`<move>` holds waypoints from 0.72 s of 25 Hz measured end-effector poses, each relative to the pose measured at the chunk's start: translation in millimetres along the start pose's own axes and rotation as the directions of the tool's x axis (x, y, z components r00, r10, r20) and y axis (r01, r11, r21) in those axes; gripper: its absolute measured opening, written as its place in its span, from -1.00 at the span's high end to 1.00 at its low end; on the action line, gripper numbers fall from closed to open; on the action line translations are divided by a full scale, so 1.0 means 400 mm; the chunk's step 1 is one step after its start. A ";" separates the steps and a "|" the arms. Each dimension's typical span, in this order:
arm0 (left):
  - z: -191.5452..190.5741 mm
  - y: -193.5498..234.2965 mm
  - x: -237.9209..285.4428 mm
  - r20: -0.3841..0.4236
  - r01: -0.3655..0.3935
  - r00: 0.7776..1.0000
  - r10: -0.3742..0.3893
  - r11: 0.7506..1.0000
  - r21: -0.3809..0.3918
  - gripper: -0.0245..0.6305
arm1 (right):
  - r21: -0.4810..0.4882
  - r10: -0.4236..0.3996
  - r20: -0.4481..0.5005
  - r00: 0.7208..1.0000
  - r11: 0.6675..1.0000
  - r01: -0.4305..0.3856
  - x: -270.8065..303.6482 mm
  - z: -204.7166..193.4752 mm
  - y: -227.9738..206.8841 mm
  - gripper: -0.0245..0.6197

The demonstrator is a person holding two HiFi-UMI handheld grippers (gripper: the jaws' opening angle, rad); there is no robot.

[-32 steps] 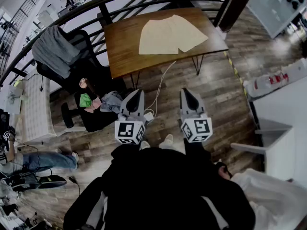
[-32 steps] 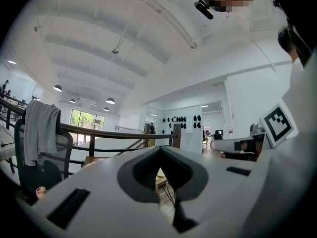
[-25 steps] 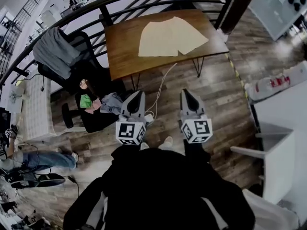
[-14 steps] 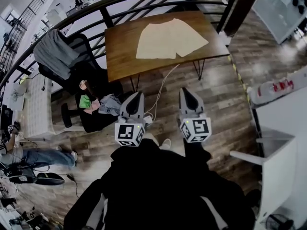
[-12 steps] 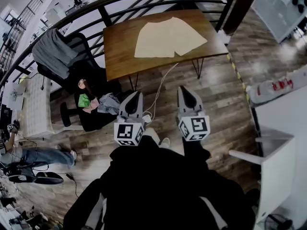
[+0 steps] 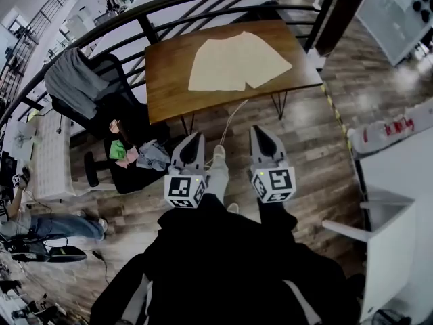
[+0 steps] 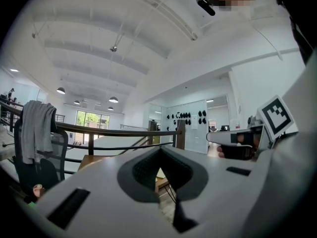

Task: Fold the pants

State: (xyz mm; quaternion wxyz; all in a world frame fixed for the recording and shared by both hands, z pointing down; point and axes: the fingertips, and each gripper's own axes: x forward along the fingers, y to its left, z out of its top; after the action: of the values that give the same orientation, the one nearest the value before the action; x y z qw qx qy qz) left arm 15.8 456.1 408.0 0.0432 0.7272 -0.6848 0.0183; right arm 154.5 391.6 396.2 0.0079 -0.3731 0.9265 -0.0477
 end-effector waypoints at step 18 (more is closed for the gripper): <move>0.025 0.270 0.507 -0.046 -0.008 0.999 0.007 1.000 -0.030 0.92 | -0.001 0.010 -0.074 0.997 1.000 -0.010 0.534 0.003 -0.169 0.92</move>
State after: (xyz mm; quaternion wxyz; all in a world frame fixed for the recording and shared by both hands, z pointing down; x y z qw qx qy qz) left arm -79.7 247.4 419.4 0.0700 0.7232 -0.6866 0.0247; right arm 47.1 195.0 405.8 -0.0265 -0.3665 0.9280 -0.0610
